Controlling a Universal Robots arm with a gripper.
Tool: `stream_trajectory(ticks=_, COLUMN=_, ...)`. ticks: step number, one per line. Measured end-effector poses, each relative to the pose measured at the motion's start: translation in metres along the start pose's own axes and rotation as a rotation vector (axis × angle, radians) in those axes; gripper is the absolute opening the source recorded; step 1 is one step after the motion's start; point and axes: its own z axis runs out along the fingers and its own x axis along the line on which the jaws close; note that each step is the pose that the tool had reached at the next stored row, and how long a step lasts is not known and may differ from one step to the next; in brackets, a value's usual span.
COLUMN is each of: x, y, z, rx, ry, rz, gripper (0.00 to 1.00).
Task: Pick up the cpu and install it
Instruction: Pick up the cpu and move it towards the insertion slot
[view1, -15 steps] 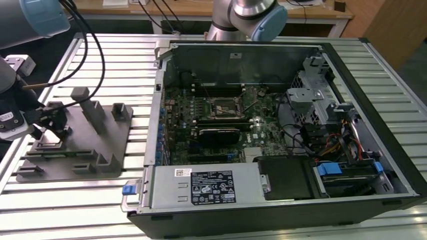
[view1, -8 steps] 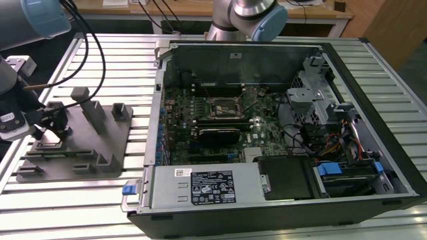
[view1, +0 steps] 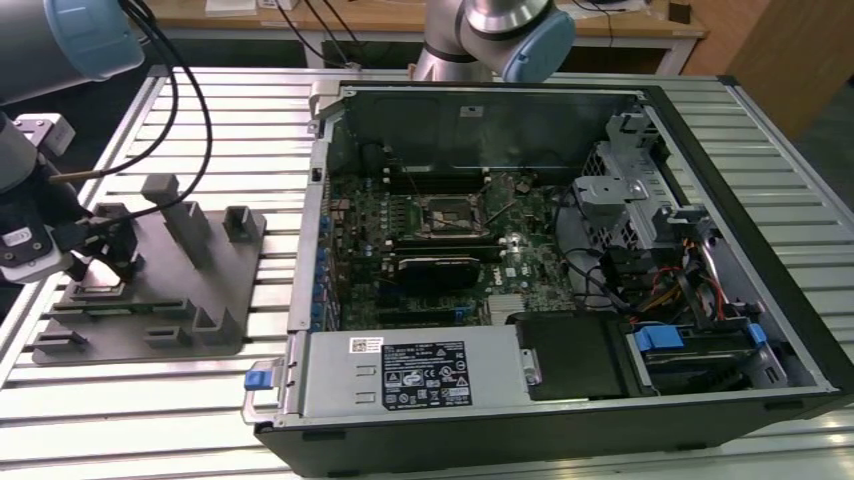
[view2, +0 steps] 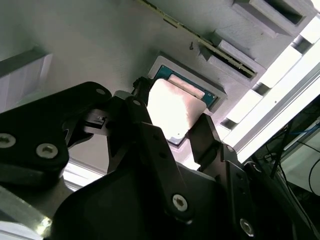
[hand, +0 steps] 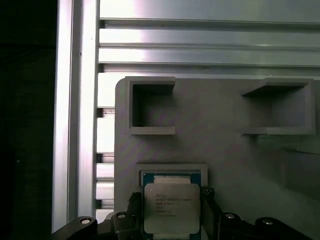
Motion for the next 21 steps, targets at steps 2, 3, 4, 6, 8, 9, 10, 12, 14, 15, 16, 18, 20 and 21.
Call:
stream_trajectory(ticks=2, x=0.0000, y=0.0000, z=0.0004, rx=0.0000, ry=0.0000, rz=0.000, gripper=0.59)
stream_trajectory(ticks=3, x=-0.0001, y=0.0000, z=0.0005, rx=0.0000, ry=-0.0001, rz=0.000, gripper=0.59)
stream_trajectory(ticks=4, x=-0.0001, y=0.0000, z=0.0006, rx=0.0000, ry=-0.0001, rz=0.000, gripper=0.59)
stream_trajectory(ticks=6, x=-0.0001, y=0.0002, z=0.0007, rx=-0.0001, ry=-0.0002, rz=0.000, gripper=0.59)
stream_trajectory(ticks=8, x=-0.0001, y=0.0007, z=0.0009, rx=-0.0003, ry=-0.0005, rz=0.000, gripper=0.59)
stream_trajectory(ticks=9, x=-0.0001, y=0.0010, z=0.0009, rx=-0.0002, ry=-0.0004, rz=0.000, gripper=0.59)
stream_trajectory(ticks=10, x=-0.0001, y=0.0012, z=0.0008, rx=-0.0001, ry=-0.0002, rz=0.000, gripper=0.59)
stream_trajectory(ticks=12, x=-0.0001, y=0.0016, z=0.0008, rx=-0.0001, ry=-0.0002, rz=0.000, gripper=0.59)
stream_trajectory(ticks=14, x=0.0000, y=0.0021, z=0.0008, rx=-0.0001, ry=-0.0002, rz=0.000, gripper=0.59)
stream_trajectory(ticks=15, x=0.0000, y=0.0021, z=0.0008, rx=-0.0001, ry=-0.0002, rz=0.000, gripper=0.59)
stream_trajectory(ticks=16, x=0.0000, y=0.0022, z=0.0008, rx=-0.0001, ry=-0.0001, rz=0.000, gripper=0.59)
stream_trajectory(ticks=18, x=0.0000, y=0.0022, z=0.0008, rx=0.0000, ry=0.0000, rz=0.000, gripper=0.59)
stream_trajectory(ticks=20, x=0.0000, y=0.0022, z=0.0008, rx=0.0000, ry=0.0000, rz=0.000, gripper=0.54)
stream_trajectory(ticks=21, x=-0.0001, y=0.0022, z=0.0008, rx=-0.0001, ry=-0.0001, rz=0.000, gripper=0.54)
